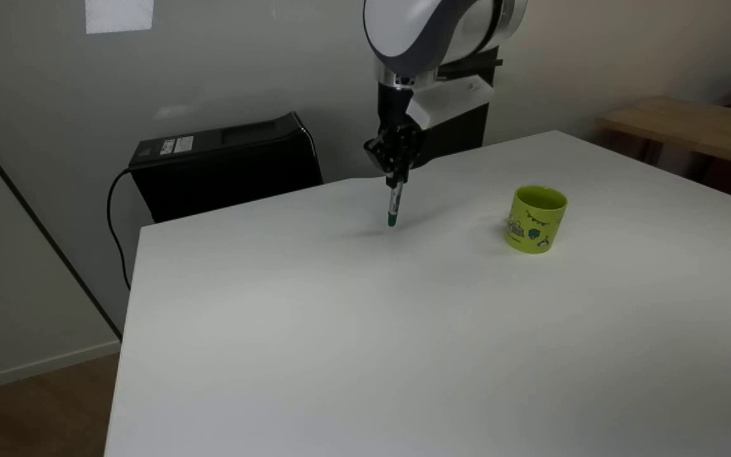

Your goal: Take the marker from the cup and put it on the table

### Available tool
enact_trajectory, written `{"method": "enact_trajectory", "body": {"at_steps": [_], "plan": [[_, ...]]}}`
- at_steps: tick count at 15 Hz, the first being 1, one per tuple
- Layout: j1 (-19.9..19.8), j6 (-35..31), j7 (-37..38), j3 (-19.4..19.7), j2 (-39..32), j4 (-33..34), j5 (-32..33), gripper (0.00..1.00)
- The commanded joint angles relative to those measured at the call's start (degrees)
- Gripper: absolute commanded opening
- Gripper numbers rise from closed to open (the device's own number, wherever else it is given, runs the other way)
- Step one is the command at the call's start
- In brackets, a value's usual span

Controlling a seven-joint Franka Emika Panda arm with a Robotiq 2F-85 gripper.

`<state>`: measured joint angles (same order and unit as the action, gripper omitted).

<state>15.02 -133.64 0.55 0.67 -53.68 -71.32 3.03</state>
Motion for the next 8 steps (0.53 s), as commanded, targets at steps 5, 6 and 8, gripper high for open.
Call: {"method": "enact_trajectory", "body": {"at_steps": [5,6,8], "plan": [[-0.3,-7.0,4.0,-0.3,8.9,-18.8,1.6,0.06],[-0.1,-7.9,4.4,-0.1,9.6,-20.4,2.0,0.06],[0.6,-10.9,5.4,0.7,10.6,-23.8,3.1,0.06]]}}
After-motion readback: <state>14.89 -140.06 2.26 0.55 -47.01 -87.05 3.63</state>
